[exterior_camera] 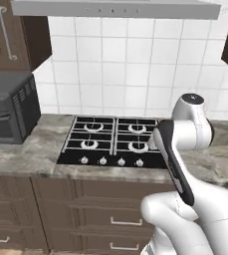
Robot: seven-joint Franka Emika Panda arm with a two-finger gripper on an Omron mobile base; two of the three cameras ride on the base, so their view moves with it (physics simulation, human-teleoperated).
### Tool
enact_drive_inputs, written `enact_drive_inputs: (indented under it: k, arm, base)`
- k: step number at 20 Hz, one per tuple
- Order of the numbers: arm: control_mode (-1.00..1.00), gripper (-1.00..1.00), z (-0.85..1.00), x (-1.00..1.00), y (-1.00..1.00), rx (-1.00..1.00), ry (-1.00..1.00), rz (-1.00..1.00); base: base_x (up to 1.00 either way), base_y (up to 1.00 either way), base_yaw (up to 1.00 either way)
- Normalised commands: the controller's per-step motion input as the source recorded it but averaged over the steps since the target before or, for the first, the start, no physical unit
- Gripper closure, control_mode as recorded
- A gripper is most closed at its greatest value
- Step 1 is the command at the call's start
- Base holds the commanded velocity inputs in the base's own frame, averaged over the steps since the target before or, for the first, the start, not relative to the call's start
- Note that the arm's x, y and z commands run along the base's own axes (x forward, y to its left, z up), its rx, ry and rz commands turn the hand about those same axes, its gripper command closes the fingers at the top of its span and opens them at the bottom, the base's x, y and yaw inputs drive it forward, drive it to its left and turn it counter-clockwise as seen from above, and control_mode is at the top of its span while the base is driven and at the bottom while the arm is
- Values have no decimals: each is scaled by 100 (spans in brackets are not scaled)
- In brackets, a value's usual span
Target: Organize the utensils by type. Pick up the wooden spoons from the counter and place them in the open cabinet. Then pick up the metallic utensils from the counter and place them in the open drawer.
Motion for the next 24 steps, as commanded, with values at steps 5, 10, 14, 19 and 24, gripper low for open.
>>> enact_drive_inputs:
  k: [5,10,14,19,24]
  arm:
    - [100,100,0,0,0,0,0,0]
    - [100,100,0,0,0,0,0,0]
    - [100,100,0,0,0,0,0,0]
    - [100,100,0,0,0,0,0,0]
    - [100,100,0,0,0,0,0,0]
  base:
    - [0,26,76]
    - [0,46,76]
    - [0,48,74]
    - [0,43,65]
    - [36,66,41]
